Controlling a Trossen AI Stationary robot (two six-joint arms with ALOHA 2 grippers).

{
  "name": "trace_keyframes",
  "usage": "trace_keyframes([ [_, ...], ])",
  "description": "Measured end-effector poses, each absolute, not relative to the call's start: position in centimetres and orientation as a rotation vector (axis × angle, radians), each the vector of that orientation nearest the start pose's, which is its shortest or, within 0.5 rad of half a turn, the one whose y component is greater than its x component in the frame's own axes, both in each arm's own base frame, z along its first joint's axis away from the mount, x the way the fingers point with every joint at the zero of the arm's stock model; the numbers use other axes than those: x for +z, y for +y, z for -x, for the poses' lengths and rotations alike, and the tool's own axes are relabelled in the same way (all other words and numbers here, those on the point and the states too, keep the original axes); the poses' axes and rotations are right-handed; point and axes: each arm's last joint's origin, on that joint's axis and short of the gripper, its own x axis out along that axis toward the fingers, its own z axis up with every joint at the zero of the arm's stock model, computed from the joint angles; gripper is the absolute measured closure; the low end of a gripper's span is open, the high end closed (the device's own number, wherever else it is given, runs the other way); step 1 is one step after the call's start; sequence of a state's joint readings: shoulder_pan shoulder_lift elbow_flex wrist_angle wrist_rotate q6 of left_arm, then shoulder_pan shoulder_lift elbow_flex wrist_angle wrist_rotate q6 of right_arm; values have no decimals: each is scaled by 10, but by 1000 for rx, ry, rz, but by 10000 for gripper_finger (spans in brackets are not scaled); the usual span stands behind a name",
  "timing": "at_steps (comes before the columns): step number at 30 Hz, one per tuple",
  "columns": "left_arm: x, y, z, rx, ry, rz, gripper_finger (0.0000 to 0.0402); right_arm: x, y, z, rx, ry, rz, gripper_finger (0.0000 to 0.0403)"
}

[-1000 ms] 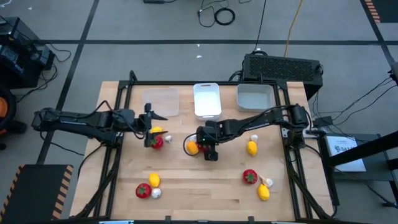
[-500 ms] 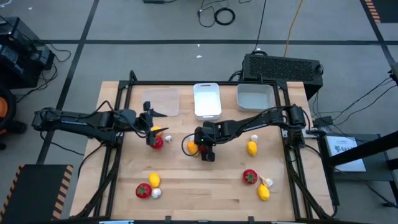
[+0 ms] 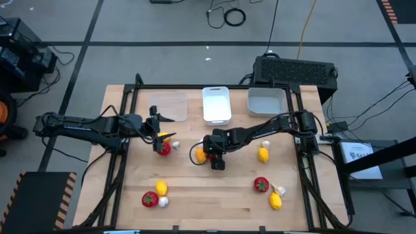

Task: Sort produce into baskets
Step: Put the red tomato into the gray bin

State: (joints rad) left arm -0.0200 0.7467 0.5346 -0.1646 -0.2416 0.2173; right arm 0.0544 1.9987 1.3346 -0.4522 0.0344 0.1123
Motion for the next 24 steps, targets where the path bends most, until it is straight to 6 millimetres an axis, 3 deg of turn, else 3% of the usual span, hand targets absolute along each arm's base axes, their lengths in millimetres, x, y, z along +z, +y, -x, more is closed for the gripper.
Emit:
trace_keyframes([
  [9, 255, 4, -168, 184, 398, -265, 146, 154, 20, -400, -48, 1127, -51, 106],
  [15, 255, 4, -168, 184, 398, -265, 146, 165, 19, -392, -50, 1157, -47, 106],
  [24, 256, 4, -168, 208, 391, -269, 146, 210, -1, -370, -93, 1138, -79, 104],
])
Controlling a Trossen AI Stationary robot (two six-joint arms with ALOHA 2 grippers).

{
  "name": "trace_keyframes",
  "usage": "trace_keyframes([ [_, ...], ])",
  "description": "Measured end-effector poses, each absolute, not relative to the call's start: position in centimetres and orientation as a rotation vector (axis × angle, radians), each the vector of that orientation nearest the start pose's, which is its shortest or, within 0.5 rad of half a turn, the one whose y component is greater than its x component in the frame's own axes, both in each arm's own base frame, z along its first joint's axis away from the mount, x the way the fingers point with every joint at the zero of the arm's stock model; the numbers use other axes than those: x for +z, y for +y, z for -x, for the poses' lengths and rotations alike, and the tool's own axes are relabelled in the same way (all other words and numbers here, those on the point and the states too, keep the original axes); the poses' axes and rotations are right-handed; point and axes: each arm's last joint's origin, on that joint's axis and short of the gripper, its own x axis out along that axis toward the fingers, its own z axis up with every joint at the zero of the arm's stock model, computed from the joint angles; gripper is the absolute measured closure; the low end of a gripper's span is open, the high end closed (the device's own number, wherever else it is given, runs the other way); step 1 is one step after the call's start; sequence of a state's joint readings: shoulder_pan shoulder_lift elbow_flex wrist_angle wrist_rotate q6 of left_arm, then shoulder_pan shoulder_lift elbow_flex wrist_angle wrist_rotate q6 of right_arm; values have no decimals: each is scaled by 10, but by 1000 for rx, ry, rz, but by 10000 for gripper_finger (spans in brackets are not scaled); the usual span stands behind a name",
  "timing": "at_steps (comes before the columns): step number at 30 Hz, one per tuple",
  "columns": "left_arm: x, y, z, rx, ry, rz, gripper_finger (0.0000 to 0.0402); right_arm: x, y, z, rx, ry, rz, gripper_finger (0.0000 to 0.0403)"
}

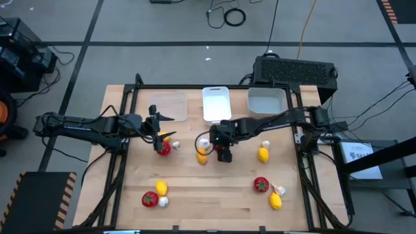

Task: Sort produce into baskets
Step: Put the red tomato into the gray bin

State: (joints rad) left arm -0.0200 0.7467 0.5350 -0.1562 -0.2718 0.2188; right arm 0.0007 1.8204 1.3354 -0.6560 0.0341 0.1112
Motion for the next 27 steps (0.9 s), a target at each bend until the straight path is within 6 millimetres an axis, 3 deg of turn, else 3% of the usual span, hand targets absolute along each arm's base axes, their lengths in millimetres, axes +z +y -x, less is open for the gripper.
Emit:
trace_keyframes([
  [8, 257, 5, -168, 227, 382, -268, 146, 263, -31, -339, -222, 1049, -90, 104],
  [13, 257, 5, -168, 230, 376, -267, 146, 286, -58, -312, -350, 1059, -58, 104],
  [27, 257, 5, -168, 231, 376, -267, 146, 288, -174, -246, -706, 1193, -188, 104],
])
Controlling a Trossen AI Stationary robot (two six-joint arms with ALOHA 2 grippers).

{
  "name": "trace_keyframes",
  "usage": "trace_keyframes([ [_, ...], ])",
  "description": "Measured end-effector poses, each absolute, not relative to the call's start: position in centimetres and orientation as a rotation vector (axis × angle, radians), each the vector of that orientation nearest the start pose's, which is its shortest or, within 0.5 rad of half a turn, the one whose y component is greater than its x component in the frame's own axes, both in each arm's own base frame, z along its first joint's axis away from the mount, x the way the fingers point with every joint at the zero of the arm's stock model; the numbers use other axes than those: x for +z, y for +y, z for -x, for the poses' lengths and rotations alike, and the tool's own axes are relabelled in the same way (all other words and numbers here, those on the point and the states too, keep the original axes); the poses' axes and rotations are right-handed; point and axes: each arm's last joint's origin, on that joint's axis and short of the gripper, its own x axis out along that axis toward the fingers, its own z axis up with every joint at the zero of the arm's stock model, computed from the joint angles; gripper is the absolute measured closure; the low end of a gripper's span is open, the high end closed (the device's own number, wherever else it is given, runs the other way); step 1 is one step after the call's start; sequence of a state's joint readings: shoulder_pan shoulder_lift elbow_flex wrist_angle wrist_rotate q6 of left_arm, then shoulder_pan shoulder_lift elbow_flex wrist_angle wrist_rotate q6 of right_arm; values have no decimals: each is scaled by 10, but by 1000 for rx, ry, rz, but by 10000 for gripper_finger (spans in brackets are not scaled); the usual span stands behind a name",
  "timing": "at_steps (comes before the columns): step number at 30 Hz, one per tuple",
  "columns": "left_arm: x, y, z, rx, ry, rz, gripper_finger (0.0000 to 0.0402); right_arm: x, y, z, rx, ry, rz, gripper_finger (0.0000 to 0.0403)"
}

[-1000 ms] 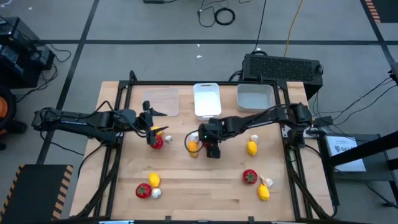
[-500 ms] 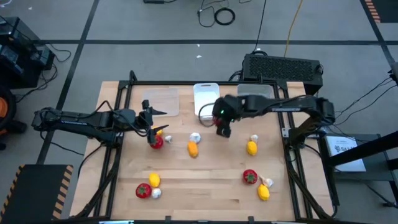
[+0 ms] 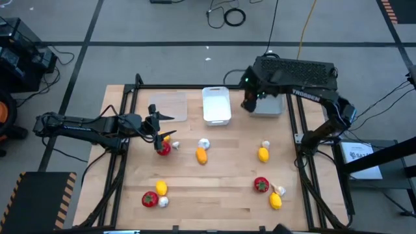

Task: Sort produce into baskets
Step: Put the red tomato into the gray bin

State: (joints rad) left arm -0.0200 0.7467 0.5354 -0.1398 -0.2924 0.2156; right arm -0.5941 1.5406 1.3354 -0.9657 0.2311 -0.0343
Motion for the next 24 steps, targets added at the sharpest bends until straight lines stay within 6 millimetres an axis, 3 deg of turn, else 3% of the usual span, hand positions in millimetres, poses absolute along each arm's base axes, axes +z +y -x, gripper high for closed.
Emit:
trace_keyframes([
  [4, 257, 5, -168, 231, 376, -267, 146, 284, -200, -228, -792, 1199, -276, 104],
  [10, 257, 5, -168, 231, 377, -266, 146, 272, -225, -213, -760, 1203, -418, 103],
  [24, 257, 5, -168, 231, 377, -266, 146, 243, -238, -223, -695, 1302, -415, 34],
])
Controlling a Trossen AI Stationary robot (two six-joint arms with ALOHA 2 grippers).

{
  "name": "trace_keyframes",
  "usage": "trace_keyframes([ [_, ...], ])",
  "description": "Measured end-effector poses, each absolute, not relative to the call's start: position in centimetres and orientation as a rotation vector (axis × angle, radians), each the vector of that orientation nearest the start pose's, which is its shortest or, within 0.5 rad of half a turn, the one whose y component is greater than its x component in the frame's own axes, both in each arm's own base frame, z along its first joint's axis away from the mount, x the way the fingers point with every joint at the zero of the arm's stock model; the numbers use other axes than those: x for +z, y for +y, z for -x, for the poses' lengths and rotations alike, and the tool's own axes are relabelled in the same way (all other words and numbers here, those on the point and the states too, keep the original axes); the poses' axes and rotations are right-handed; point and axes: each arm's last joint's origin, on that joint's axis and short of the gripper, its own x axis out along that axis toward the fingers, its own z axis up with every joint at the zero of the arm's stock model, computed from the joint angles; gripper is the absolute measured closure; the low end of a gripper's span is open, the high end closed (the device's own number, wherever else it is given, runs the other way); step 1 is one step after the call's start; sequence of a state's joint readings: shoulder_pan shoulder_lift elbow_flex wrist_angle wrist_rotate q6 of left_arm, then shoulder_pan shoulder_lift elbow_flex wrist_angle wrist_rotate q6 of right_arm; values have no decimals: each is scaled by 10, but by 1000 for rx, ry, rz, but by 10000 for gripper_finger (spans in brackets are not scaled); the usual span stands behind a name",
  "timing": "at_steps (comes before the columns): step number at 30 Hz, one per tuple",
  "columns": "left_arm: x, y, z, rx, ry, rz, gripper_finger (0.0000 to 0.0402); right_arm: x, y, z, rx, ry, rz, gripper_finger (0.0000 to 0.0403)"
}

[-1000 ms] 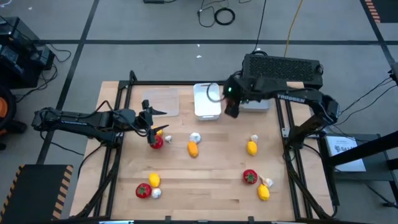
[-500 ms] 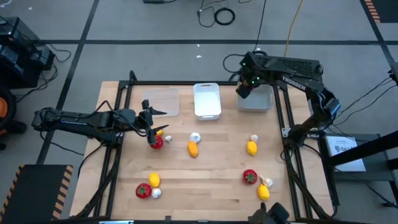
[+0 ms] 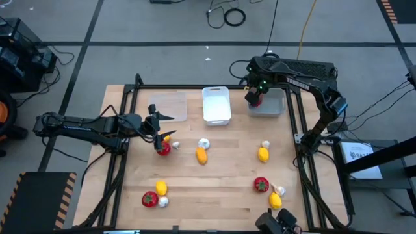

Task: Sort produce into baskets
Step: Put the red tomato into the gray bin

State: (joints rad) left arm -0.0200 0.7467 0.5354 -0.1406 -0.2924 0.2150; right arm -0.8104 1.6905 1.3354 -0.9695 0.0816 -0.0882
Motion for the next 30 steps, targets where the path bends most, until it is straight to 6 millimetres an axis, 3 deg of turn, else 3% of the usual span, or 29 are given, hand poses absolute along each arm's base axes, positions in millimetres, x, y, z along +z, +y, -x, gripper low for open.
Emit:
trace_keyframes([
  [9, 257, 5, -168, 231, 376, -267, 146, 243, -234, -222, -678, 1328, -416, 28],
  [15, 257, 5, -168, 231, 375, -267, 146, 242, -216, -232, -629, 1380, -428, 28],
  [21, 259, 5, -169, 234, 353, -269, 146, 240, -175, -249, -516, 1489, -488, 28],
  [30, 263, 5, -170, 238, 318, -265, 146, 241, -89, -278, -367, 1620, -509, 28],
])
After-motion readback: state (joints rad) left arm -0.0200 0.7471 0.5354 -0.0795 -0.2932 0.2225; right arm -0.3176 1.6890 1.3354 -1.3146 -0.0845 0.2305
